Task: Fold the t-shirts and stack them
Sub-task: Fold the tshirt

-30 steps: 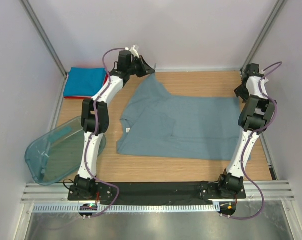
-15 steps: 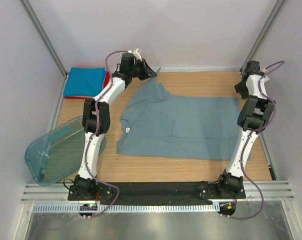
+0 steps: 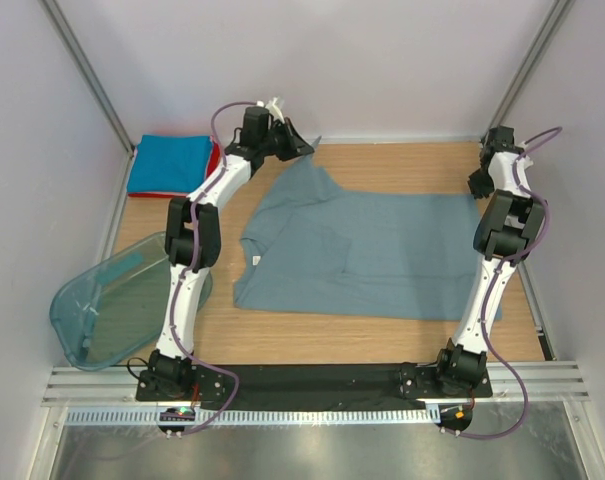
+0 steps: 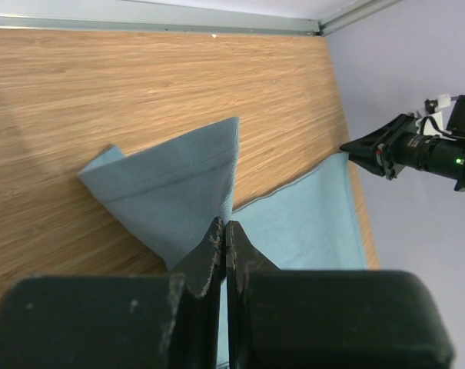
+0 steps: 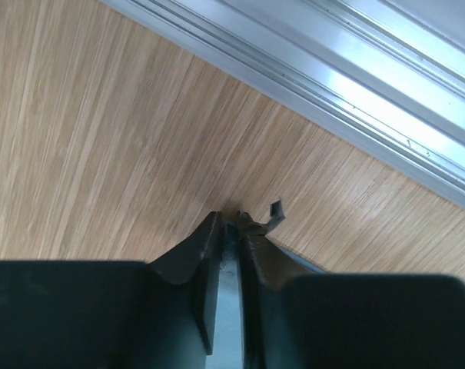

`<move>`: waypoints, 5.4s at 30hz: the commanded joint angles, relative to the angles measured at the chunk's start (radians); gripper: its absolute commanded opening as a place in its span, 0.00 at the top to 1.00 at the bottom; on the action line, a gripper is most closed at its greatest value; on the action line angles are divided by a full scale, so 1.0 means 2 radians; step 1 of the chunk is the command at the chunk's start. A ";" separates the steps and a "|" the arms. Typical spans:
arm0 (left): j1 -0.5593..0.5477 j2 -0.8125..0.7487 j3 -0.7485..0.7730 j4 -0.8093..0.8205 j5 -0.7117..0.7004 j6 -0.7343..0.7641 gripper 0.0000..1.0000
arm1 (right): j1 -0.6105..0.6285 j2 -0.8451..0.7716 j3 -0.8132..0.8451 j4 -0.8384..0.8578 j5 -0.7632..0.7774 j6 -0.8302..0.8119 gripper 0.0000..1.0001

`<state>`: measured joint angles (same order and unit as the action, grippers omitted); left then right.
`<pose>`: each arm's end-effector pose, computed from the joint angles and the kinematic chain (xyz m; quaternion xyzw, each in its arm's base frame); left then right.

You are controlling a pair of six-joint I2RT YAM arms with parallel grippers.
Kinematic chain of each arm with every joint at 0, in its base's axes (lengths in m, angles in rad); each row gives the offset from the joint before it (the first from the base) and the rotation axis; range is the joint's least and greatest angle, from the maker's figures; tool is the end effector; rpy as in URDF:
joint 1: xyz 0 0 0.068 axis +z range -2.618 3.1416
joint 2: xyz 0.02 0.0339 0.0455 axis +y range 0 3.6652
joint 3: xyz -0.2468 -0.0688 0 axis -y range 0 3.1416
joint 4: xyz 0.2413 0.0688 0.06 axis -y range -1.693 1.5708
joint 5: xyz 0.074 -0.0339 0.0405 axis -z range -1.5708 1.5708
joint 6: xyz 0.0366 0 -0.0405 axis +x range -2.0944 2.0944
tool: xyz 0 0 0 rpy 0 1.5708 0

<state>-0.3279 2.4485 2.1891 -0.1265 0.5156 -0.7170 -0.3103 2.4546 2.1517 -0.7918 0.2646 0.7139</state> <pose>0.5211 -0.1963 0.2274 -0.0154 0.8146 -0.4527 0.3624 0.4819 -0.1646 0.1581 0.4991 0.8245 -0.0787 0.2547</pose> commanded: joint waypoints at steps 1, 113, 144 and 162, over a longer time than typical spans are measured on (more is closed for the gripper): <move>0.000 -0.044 0.001 -0.011 -0.007 0.023 1.00 | 0.003 -0.004 0.019 0.004 0.014 -0.002 0.82; -0.075 -0.286 -0.400 -0.233 -0.107 0.113 0.76 | -0.009 -0.426 -0.562 0.107 -0.065 -0.089 0.69; -0.024 -0.160 -0.247 -0.209 0.039 0.245 0.66 | 0.201 -0.384 -0.463 0.104 -0.263 -0.105 0.61; -0.031 -0.127 -0.244 -0.220 0.018 0.266 0.68 | 0.200 -0.396 -0.458 0.088 -0.247 -0.121 0.61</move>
<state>-0.3840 2.2116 1.6829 -0.5644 0.5331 -0.2081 0.0921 1.7100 1.2175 -0.6094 -0.2447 0.4885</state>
